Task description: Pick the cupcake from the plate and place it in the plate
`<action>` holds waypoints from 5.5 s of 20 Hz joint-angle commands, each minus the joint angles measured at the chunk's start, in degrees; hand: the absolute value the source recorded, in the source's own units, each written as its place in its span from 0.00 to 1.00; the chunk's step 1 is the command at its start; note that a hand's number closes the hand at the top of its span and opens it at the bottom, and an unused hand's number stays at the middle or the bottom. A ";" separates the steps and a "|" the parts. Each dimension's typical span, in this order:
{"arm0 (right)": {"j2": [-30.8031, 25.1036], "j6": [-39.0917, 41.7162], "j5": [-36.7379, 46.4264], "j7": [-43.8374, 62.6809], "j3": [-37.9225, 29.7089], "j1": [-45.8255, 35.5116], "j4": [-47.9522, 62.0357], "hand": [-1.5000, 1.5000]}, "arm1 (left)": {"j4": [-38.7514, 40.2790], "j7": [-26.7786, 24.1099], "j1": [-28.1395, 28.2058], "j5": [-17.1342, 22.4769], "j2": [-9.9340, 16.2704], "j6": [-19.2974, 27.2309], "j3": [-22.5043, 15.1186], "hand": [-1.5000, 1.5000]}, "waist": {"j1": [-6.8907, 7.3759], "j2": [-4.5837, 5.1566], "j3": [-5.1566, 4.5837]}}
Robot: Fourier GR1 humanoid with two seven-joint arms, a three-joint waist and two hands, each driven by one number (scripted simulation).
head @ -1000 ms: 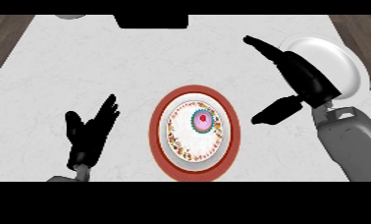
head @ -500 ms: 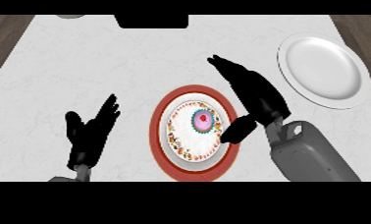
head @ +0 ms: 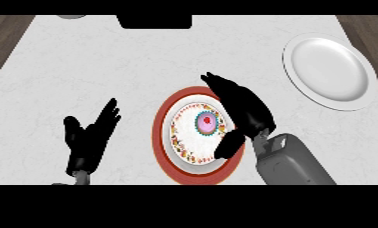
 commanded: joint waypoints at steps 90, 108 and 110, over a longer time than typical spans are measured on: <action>-12.91 -82.23 52.56 27.02 -64.71 -22.57 64.35 1.00 | 0.55 1.74 -1.82 -6.99 -6.55 -4.30 4.85 0.50 | 1.74 0.92 0.24; -9.12 -83.02 13.01 -18.02 -70.24 -18.61 55.88 0.00 | -0.67 2.32 -1.84 -6.66 -5.82 -5.32 5.19 0.50 | 1.58 0.89 0.56; -8.62 -81.31 6.16 -22.93 -71.44 -15.15 51.26 0.00 | -1.22 1.90 0.72 -6.10 -5.86 -5.55 5.38 0.50 | 0.92 0.48 0.47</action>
